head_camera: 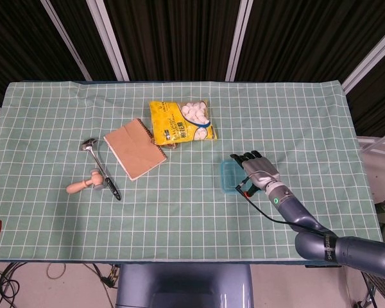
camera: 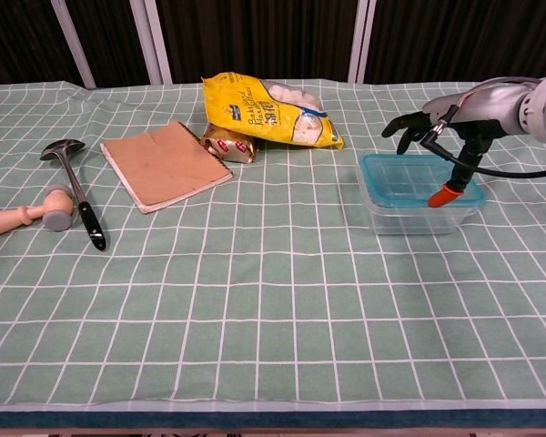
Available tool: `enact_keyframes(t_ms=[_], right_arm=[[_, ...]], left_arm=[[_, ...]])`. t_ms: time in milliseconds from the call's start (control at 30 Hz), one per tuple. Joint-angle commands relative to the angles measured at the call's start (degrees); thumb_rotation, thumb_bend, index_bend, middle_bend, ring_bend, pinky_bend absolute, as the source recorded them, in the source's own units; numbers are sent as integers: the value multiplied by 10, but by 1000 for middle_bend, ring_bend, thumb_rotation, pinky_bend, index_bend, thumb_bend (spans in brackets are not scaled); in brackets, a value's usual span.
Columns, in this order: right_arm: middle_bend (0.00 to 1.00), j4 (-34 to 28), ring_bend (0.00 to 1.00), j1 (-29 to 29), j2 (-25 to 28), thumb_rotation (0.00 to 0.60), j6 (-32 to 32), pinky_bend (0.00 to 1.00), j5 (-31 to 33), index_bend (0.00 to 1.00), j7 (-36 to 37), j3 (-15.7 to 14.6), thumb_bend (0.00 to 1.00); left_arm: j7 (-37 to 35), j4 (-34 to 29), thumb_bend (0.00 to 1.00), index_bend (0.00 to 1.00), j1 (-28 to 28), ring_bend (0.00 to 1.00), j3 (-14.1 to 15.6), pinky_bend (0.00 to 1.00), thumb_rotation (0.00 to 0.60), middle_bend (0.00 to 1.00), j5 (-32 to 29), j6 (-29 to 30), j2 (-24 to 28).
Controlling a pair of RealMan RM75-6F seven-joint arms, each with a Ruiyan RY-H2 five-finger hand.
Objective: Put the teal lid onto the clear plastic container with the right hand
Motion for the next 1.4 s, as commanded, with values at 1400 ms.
enact_keyframes(t_ms=[1400], right_arm=[[487,17,101,6,-22,600,11,0,9,7,-3,-8,256]], left_arm=[[2,0,324,67,-1,0,1,0,600,0,-2,-1,0]])
